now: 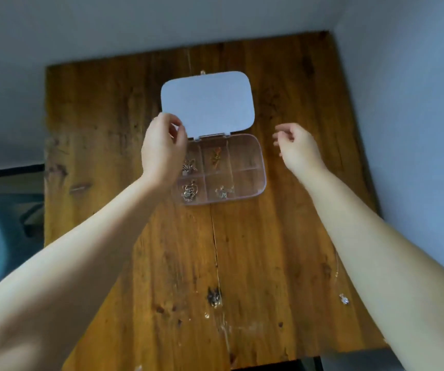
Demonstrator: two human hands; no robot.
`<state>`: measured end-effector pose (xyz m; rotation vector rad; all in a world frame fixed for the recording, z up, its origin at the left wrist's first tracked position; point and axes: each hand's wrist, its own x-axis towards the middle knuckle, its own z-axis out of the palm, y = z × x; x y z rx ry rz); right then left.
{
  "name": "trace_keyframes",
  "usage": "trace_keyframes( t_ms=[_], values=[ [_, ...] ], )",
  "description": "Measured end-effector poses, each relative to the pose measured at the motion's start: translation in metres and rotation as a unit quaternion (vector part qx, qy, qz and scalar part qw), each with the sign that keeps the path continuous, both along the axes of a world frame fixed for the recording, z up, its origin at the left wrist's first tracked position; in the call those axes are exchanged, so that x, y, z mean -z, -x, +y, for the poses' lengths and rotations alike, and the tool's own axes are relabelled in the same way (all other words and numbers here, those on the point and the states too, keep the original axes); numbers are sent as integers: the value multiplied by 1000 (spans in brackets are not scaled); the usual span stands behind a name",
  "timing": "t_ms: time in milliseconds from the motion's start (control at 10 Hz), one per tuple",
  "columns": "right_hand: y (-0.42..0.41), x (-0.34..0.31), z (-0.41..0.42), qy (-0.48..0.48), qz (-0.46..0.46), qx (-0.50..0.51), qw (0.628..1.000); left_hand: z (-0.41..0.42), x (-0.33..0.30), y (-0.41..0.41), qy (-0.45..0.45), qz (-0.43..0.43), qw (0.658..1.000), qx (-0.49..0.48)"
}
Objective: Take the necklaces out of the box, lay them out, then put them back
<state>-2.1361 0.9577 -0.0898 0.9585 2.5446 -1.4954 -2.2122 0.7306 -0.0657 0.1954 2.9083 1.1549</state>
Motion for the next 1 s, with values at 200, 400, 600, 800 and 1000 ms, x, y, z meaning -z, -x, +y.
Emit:
trace_keyframes(
  t_ms=[200, 400, 600, 800, 1000],
  values=[
    [71, -1, -24, 122, -29, 37, 991, -21, 9, 44, -95, -237, 959, -126],
    [48, -17, -11, 54, 35, 10, 998, -29, -2, 42, -124, -171, 975, -61],
    [-15, -37, -1, -101, 91, -186, 973, -59, -10, 9, 86, 33, 980, 176],
    [-45, -13, -17, -215, 45, -235, 947, -67, 10, -27, 225, 92, 941, 235],
    [-51, -18, -27, -202, 4, -244, 948, -60, 19, -45, 282, 47, 938, 194]
  ],
)
